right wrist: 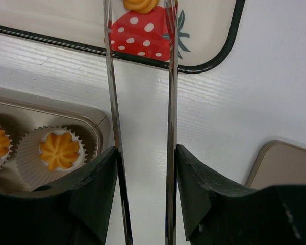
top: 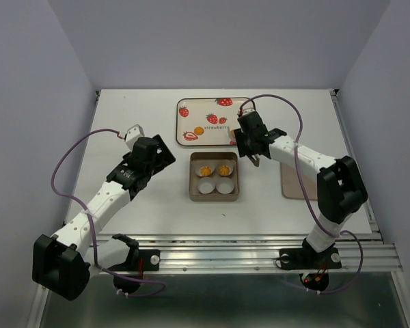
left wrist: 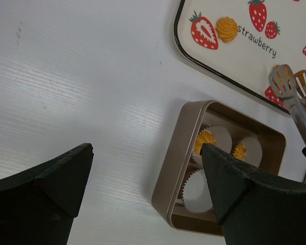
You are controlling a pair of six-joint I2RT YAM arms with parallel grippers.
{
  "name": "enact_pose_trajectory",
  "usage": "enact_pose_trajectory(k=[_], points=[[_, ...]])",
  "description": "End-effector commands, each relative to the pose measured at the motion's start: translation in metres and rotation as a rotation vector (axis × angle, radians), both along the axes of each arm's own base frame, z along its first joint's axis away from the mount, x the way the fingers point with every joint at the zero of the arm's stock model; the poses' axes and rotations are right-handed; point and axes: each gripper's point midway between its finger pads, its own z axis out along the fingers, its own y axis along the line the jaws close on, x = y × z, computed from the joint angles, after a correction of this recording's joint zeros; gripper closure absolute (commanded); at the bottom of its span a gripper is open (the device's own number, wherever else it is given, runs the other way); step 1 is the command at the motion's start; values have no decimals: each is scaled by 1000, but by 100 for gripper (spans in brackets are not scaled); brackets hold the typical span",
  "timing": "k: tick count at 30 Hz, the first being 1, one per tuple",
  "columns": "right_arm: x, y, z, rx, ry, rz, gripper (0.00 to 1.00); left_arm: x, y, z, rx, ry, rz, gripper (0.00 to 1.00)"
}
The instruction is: Pack the cookies
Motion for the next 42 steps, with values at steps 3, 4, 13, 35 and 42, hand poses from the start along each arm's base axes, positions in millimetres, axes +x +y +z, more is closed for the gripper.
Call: enact_pose_trajectory(k=[3,4,13,35,42], points=[[19,11,16,25,-57,6,47,9,2,20,-6,-45,23,1],[19,10,16,24,-57,5,47,10,2,20,-4,-45,24,1],[22,12,13,20,-53,2,48,11,2,20,6,-41,22,1],[17,7,85,115,-216,-5,60,4,6,25,-10,-62,36,1],[-12,7,104,193,-234,57,61,2,4,27,-17,-70,15,1]])
